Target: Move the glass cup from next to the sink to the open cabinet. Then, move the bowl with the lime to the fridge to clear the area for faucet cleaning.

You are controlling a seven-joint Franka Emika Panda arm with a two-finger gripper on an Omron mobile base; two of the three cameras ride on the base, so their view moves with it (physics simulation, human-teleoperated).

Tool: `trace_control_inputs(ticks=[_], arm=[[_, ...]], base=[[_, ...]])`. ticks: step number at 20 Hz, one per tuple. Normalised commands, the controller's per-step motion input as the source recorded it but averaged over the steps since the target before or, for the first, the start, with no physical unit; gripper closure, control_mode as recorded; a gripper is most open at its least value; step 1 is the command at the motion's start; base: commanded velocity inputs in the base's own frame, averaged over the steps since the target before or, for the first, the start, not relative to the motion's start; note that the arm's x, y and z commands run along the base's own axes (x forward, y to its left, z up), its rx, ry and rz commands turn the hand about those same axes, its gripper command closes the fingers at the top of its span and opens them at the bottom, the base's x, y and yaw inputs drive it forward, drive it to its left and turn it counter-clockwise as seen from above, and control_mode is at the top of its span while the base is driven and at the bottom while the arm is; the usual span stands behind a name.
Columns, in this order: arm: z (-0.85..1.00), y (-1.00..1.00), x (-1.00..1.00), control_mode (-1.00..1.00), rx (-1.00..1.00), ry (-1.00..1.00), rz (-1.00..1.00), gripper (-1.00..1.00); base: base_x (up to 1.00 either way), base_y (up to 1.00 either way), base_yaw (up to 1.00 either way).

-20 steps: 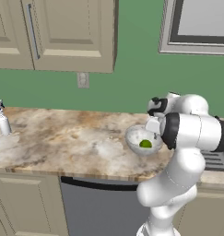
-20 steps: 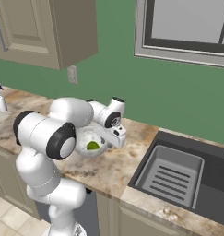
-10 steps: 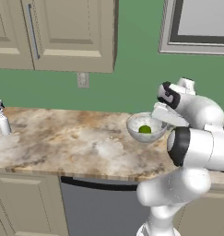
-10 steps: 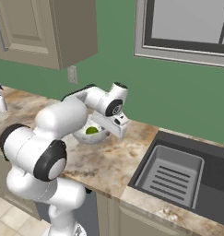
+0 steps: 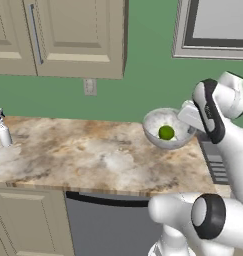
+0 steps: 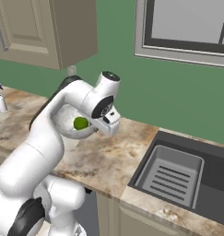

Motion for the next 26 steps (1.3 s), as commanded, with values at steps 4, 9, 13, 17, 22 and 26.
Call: trace_control_inputs(ticks=[4, 9, 13, 17, 22, 26], arm=[[0.28, 0.72, -1.0, -1.0, 0.01, 0.0, 0.0, 1.0], [0.05, 0.85, -0.84, -1.0, 0.0, 0.01, 0.02, 1.0], [-0.02, 0.75, -0.46, 1.0, 0.0, 0.02, 0.03, 1.0], [0.0, 0.0, 0.0, 1.0, 0.0, 0.0, 0.0, 1.0], [0.0, 0.0, 0.0, 1.0, 0.0, 0.0, 0.0, 1.0], [0.0, 0.0, 0.0, 1.0, 0.0, 0.0, 0.0, 1.0]], base=[[0.0, 0.0, 0.0], [0.0, 0.0, 0.0], [-0.15, 0.25, 0.0], [-0.73, 1.0, 0.24], [-0.27, 0.85, 0.77], [-0.11, 0.5, 0.91]])
